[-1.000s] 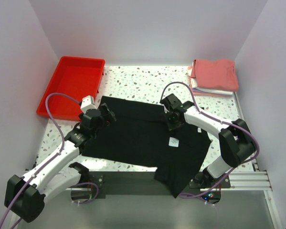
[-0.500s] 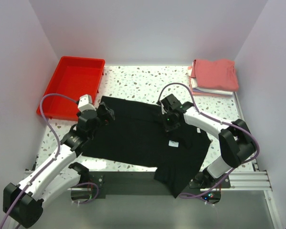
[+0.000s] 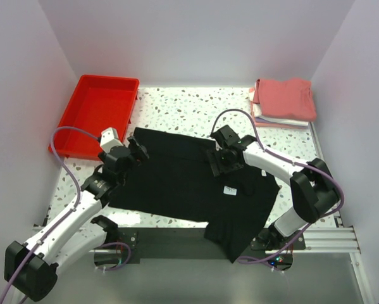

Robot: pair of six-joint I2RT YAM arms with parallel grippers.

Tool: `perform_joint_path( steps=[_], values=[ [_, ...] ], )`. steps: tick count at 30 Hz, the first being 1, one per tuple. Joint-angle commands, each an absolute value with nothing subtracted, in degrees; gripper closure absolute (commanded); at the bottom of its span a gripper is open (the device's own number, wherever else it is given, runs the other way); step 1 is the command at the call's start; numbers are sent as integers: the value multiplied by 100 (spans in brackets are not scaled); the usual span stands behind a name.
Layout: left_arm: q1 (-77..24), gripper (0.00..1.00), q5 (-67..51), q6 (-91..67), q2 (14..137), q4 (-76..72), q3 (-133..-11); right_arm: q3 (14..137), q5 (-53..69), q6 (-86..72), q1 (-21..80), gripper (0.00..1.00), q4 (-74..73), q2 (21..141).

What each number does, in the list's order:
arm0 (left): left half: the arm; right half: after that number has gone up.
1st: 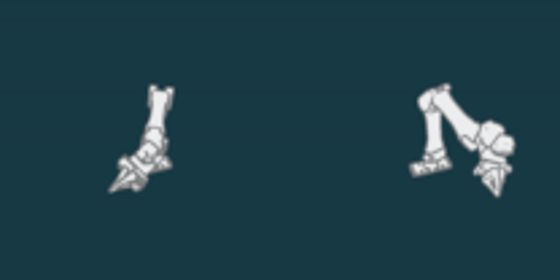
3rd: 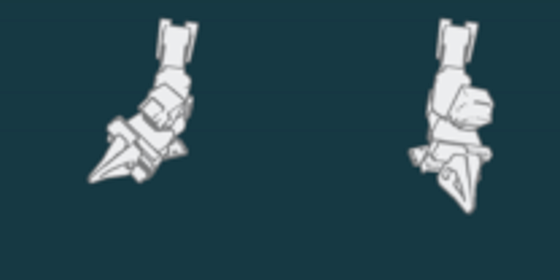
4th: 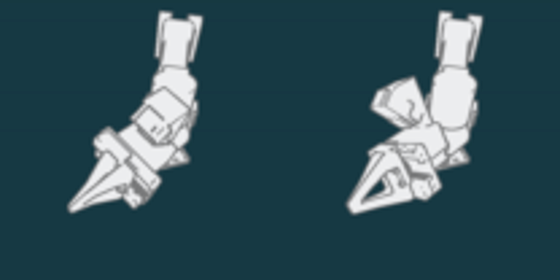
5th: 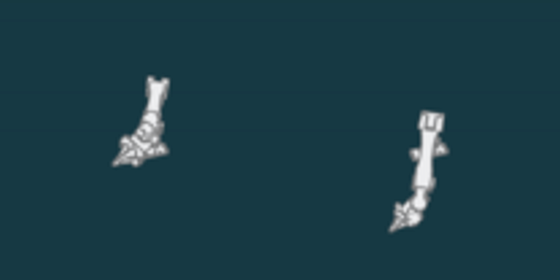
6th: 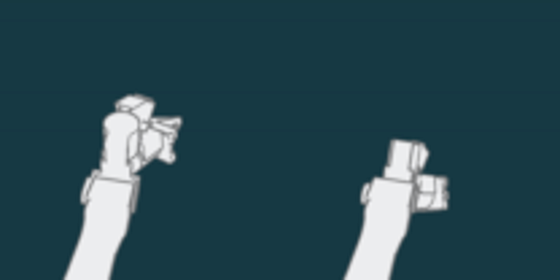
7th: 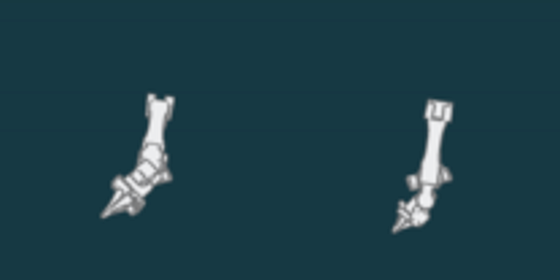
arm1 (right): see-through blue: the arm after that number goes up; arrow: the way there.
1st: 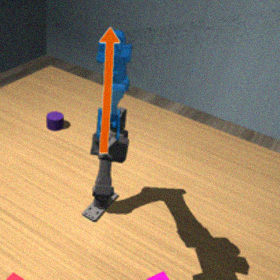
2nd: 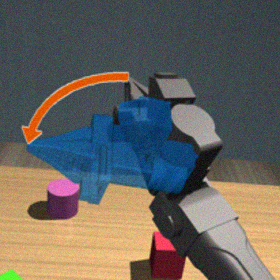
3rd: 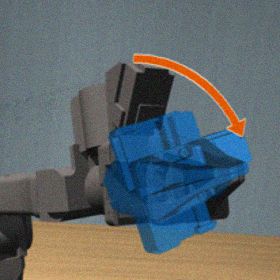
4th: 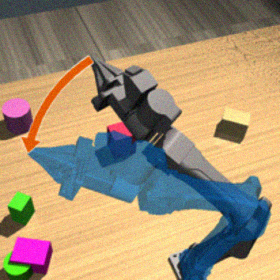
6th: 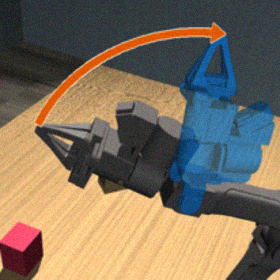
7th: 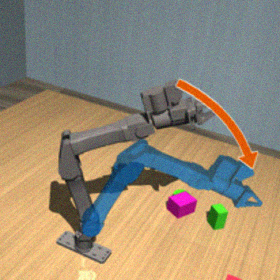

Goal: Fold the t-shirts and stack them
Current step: Fold the tshirt

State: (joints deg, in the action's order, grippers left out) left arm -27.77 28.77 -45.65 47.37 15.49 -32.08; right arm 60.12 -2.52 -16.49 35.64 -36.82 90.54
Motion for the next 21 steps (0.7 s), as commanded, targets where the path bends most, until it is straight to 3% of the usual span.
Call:
perform_joint_path(
  steps=[1, 8, 13, 15, 21],
  values=[
    [-2751, 0, 2823, -4168, 4518, 592, -3209, 6214, -885, -1819, 3595, 25, -3884, 8606],
    [-2751, 0, 2347, -3657, 5315, 299, -3489, 6030, -1713, -2196, 3367, 17, -4025, 8105],
    [-2742, 0, 2558, -3744, 5862, -112, -3560, 5529, -1302, -2303, 2761, 14, -3753, 7744],
    [-2699, 0, 2409, -3621, 6099, -605, -3498, 5319, -924, -2215, 2409, 1, -3508, 7621],
    [-1900, 0, 1278, -3692, 6995, -1079, -3674, 5265, -809, -2127, 1996, 1, -3147, 7795]
  ],
)
